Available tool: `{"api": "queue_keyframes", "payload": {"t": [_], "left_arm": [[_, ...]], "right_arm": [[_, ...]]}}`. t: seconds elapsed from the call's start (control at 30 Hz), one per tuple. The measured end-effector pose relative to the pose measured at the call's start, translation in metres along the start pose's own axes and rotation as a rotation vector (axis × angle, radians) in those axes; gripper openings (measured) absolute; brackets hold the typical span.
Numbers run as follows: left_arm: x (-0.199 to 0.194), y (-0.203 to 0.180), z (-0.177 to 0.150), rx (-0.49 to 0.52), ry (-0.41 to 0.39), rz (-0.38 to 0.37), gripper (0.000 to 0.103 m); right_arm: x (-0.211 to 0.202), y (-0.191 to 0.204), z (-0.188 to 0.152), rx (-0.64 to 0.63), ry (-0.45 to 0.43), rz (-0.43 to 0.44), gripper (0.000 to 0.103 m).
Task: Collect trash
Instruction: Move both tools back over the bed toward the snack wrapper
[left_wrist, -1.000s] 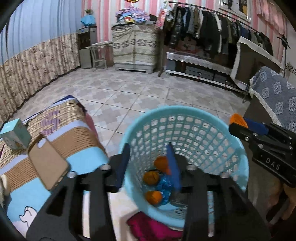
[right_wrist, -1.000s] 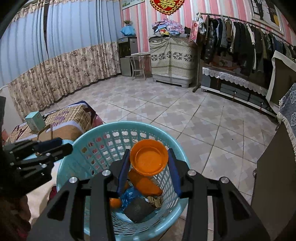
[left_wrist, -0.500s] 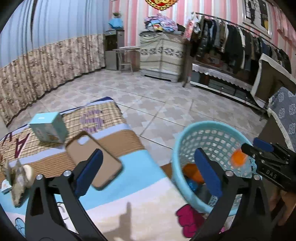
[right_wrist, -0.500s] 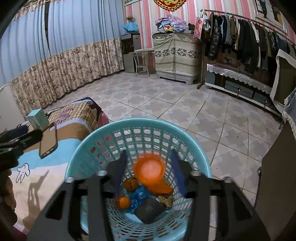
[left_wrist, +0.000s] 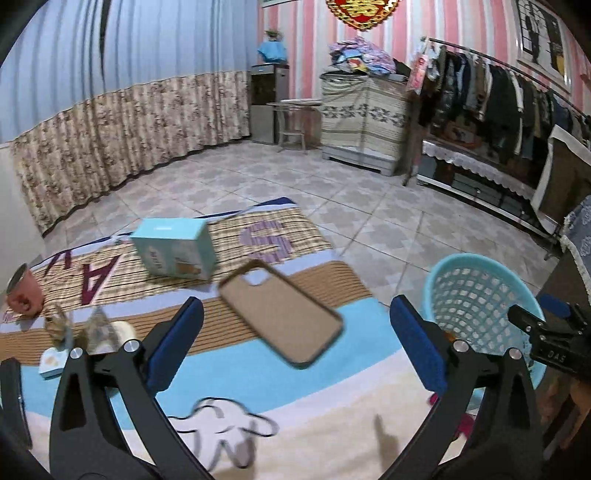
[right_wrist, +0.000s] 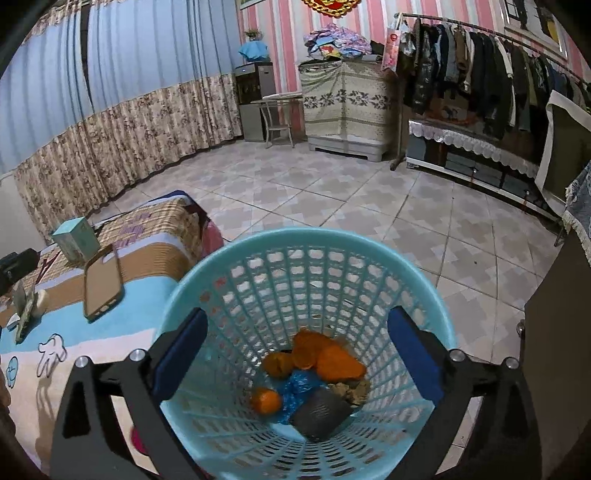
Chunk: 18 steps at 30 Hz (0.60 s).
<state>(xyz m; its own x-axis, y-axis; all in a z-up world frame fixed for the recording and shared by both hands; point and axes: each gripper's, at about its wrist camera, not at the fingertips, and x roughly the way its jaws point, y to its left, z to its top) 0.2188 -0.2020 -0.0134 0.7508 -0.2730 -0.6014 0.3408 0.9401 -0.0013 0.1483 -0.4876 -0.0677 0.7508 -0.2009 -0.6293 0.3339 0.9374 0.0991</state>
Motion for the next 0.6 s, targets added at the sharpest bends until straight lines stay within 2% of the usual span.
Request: {"api": "queue_keyframes", "payload": {"t": [0.2, 0.3, 0.5, 0.6], "left_arm": [[-0.009, 0.043, -0.003, -0.024, -0.009, 0.048, 0.097], [-0.009, 0.068, -0.006, -0.037, 0.011, 0.074, 0.097], [0.001, 0.123, -0.015, -0.130, 0.064, 0.129, 0.097], [0.004, 0.145, -0.023, -0.145, 0.079, 0.179, 0.097]], "right_arm": [[-0.004, 0.049, 0.000, -0.050, -0.015, 0.040, 0.097], [-0.003, 0.074, 0.004, -0.063, -0.017, 0.068, 0.097], [0.004, 0.129, 0.010, -0.100, -0.007, 0.135, 0.097], [0.008, 0.154, 0.011, -0.133, -0.006, 0.150, 0.097]]}}
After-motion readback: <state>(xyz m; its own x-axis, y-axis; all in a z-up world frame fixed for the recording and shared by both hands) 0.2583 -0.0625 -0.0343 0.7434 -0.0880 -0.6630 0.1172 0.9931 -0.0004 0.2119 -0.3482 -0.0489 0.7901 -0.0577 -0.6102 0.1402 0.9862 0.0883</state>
